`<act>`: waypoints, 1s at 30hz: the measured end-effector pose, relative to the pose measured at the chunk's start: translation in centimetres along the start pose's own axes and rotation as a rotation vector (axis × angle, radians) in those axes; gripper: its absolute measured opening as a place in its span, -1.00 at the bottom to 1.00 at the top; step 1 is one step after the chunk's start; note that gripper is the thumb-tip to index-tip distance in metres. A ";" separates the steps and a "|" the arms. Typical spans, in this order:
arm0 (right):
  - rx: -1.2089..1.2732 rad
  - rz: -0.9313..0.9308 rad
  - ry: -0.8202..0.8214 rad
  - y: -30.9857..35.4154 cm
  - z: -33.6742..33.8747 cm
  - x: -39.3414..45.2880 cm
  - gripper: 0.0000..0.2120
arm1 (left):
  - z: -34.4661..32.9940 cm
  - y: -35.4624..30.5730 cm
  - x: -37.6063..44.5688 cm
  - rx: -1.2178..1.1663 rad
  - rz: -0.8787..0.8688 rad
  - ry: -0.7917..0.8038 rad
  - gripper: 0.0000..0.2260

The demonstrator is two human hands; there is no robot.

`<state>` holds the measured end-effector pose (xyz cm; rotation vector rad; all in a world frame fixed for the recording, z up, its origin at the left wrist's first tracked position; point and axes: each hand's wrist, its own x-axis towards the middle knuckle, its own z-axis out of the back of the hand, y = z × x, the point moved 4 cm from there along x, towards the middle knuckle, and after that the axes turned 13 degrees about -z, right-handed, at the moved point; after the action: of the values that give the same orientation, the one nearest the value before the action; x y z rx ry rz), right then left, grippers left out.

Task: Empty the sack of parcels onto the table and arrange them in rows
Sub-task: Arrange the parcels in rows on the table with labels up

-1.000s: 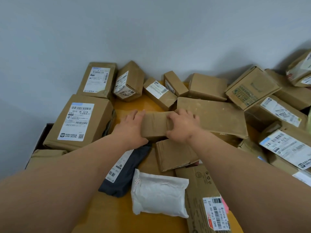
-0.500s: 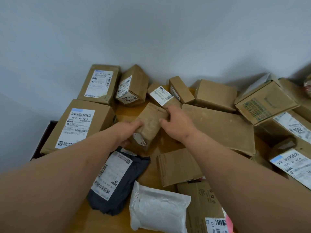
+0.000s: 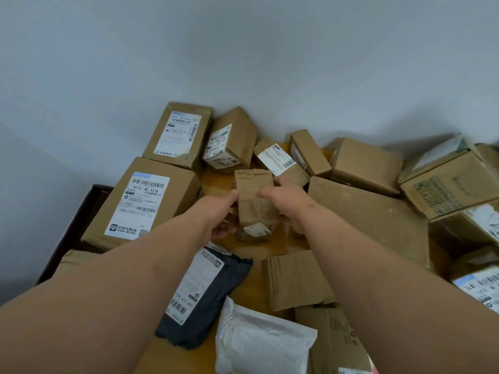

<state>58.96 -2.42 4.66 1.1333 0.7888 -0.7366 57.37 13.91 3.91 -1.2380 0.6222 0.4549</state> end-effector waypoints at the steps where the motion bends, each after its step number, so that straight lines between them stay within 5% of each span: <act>1: 0.020 -0.031 0.008 0.0 0.2 0.0 -0.36 | 0.2 -0.5 0.0 -0.039 -0.022 -0.019 -0.66; 5: 0.182 -0.179 0.075 -0.5 1.1 0.1 -0.49 | 0.6 -2.7 -0.2 -0.012 -0.190 -0.018 -0.75; 9: 0.177 -0.255 0.171 -0.8 0.8 -0.5 -0.31 | 0.7 -3.4 -0.9 -0.027 -0.225 0.049 -0.74; 15: 0.297 -0.326 0.219 -0.9 1.1 -1.4 -0.41 | 1.2 -3.1 -1.5 -0.143 -0.298 0.040 -0.74; 22: 0.265 -0.407 0.194 -2.7 2.2 -2.4 -0.15 | 2.4 -2.9 -2.8 -0.295 -0.277 0.286 -0.62; 26: 0.158 -0.413 0.183 -2.8 2.1 -2.0 0.10 | 3.1 -2.4 -2.6 -0.076 -0.234 0.150 -0.82; 30: 0.083 -0.376 0.101 -2.5 0.9 -1.9 -0.10 | 3.0 -2.1 -2.7 0.072 -0.196 0.008 -0.73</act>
<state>56.06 -3.76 5.27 1.1152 1.0821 -1.0385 57.22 16.28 7.77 -1.2190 0.5138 0.2624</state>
